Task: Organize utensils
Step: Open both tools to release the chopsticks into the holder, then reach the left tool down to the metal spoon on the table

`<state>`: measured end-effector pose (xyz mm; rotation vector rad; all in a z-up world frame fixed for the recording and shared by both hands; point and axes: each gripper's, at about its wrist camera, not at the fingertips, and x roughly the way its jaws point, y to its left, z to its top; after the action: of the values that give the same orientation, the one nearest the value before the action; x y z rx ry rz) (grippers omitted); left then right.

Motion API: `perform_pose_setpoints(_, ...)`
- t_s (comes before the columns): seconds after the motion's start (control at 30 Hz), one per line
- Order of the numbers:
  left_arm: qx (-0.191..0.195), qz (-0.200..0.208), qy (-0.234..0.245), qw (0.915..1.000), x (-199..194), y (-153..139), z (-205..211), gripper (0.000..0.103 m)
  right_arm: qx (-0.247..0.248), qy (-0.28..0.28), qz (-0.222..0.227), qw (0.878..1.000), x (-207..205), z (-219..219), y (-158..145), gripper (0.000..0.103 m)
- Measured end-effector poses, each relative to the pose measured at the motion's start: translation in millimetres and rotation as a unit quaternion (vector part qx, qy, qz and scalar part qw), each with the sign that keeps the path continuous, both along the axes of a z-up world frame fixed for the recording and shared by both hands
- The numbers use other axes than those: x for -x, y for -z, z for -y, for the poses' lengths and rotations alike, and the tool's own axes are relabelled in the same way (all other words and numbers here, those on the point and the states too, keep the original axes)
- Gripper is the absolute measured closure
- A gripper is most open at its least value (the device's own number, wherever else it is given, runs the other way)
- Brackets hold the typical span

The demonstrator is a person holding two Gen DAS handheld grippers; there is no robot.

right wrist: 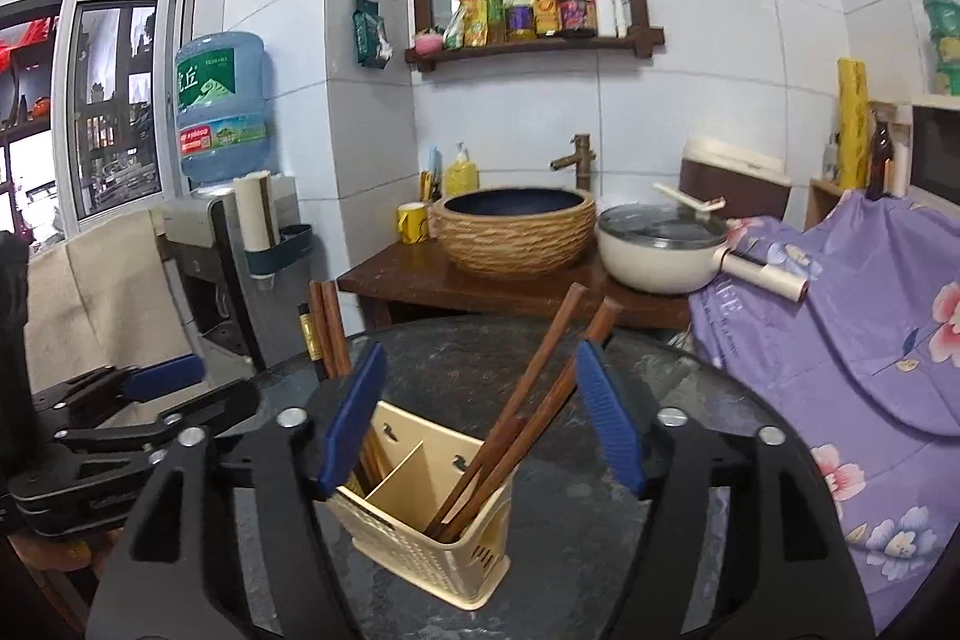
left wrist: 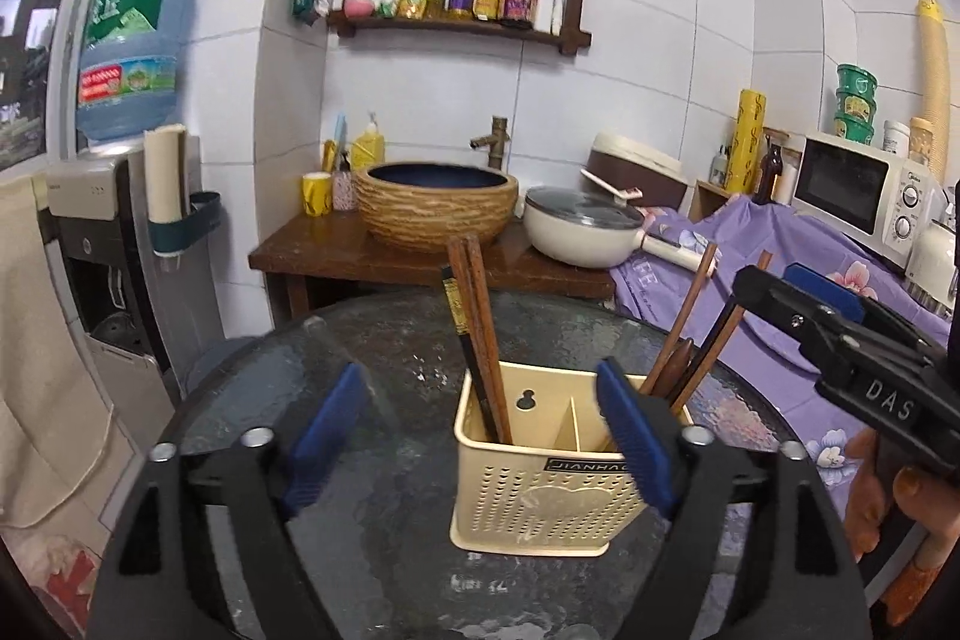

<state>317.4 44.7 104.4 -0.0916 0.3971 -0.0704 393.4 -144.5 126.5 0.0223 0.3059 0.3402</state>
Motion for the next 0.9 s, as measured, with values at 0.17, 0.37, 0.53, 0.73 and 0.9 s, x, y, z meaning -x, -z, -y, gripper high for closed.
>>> perform_pose_setpoints(0.17,-0.010,0.038,-0.012,0.9992,29,2,-3,0.006,0.000,0.011,0.041,0.999,30,3,-4,0.007)
perform_pose_setpoints(0.37,-0.028,0.040,-0.007,0.9988,58,18,-3,0.006,0.016,-0.019,0.046,0.999,67,-3,12,0.006)
perform_pose_setpoints(0.53,-0.036,0.002,-0.004,0.9994,74,46,-3,0.006,0.010,-0.039,0.005,0.999,83,-4,38,0.006)
perform_pose_setpoints(0.73,-0.039,-0.052,-0.007,0.9979,87,81,-3,0.006,0.030,-0.020,-0.033,0.999,101,-3,77,0.006)
perform_pose_setpoints(0.9,-0.025,-0.089,-0.006,0.9957,99,108,-7,0.006,0.023,-0.005,-0.070,0.997,110,5,107,0.006)
